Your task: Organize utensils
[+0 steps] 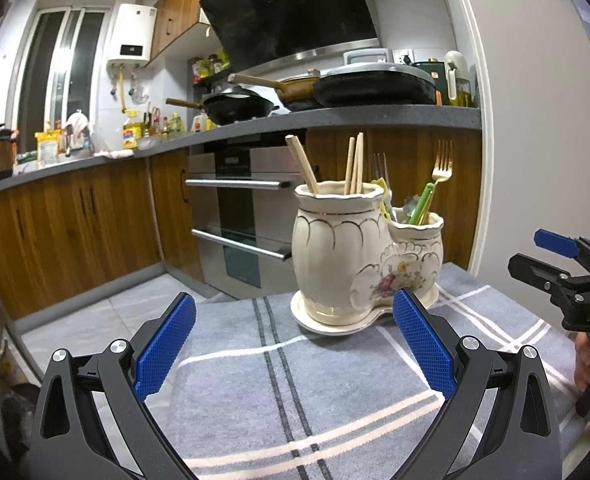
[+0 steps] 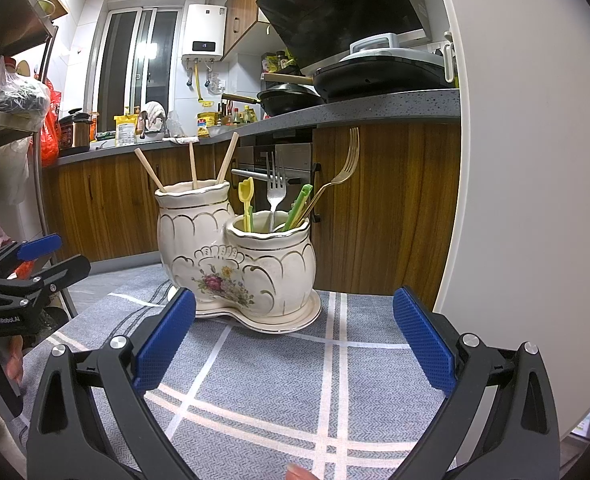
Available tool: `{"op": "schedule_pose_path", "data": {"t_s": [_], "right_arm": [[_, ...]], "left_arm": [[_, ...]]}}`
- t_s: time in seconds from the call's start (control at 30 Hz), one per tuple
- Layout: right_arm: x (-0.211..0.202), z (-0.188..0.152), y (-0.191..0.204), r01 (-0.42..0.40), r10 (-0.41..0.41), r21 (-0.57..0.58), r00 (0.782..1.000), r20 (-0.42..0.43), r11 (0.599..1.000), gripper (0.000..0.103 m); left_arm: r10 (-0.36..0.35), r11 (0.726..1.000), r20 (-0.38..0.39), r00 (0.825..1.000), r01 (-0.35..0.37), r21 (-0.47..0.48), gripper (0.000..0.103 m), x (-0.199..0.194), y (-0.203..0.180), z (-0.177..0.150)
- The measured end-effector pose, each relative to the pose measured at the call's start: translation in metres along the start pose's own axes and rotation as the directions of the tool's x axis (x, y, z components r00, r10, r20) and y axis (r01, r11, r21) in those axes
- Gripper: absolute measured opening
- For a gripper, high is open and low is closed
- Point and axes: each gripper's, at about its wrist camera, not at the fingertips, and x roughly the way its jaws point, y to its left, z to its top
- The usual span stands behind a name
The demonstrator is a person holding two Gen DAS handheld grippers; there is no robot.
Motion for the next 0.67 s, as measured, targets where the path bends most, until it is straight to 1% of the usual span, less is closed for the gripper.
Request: {"op": "schedule_pose_path", "data": {"t_s": [0.17,0.4,0.5,0.67], "right_arm": [[0.0005,0.0,-0.0001,0.0,0.0,0.0,1.0,0.0,1.0,0.097],[0.0001,0.0,-0.0001,0.001,-0.001,0.001,1.0,-0.001,1.0,0.097],[0.0003,0.0,-0.0003,0.001,-0.001,0.001,1.0,0.0,1.0,0.097],[0.0003,0.0001,-0.0004,0.001,-0.001,0.001,1.0,-0.001,1.0,0.097]], "left_arm": [[-0.004,1.0,-0.007,1.0,0.004,-0.02,0.098,0.0024,0.0041,-0.0001],[0.008,1.0,0.011,1.0,-0.008,-0.029,0.098,-0.0002,0.0048,-0.0002],[0.016,1.0,-0.005,1.0,-0.016,-0.016,0.098,0.0021,0.0039,0.0],[0.012,1.0,-0.006,1.0,-0.012,-0.021,0.098,0.0036,0.004,0.0006]]}}
